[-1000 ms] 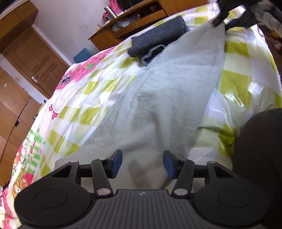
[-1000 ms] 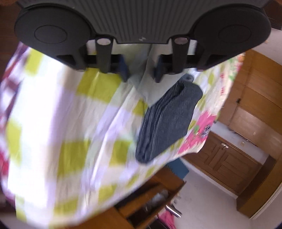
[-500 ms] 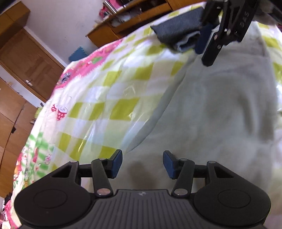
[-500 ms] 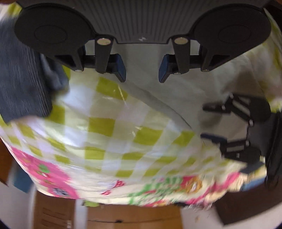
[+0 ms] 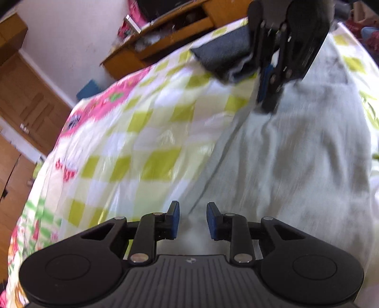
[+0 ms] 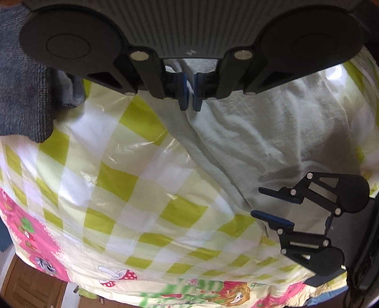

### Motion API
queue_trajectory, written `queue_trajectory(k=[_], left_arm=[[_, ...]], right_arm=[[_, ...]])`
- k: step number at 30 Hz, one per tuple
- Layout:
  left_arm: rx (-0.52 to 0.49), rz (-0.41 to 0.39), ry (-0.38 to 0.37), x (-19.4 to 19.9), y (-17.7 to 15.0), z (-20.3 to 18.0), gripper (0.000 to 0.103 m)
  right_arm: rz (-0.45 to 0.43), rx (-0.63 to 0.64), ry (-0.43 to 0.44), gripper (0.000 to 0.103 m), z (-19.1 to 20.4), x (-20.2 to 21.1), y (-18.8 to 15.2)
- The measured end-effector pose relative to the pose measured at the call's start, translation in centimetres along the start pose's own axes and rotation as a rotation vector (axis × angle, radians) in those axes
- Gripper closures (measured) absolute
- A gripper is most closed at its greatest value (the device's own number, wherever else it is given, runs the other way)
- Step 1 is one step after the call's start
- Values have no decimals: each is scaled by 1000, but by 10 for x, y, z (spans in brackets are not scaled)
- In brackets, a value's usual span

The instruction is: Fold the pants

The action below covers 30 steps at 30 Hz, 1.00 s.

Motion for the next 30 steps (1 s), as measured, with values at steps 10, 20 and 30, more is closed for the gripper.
queue_trajectory(k=[10, 20, 30], left_arm=[[-62, -12, 10, -19, 27, -6, 61], [-64, 113, 201, -38, -13, 15, 61], [110, 118, 214, 10, -56, 19, 58]], right_arm=[[-121, -53, -88, 98, -19, 32, 16], [-149, -240, -228, 92, -44, 16, -16], [-255, -67, 53, 81, 75, 9, 11]])
Point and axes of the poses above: each gripper's, at about its wrist camera, not at the fingertips, and x roughly against the way its jaws point, z to its left, y to its top, the point moved 8 cm from there along -x, roughly the way its jaws point, and after that the axes turned 11 degrees about z, right-handed, at the moved point
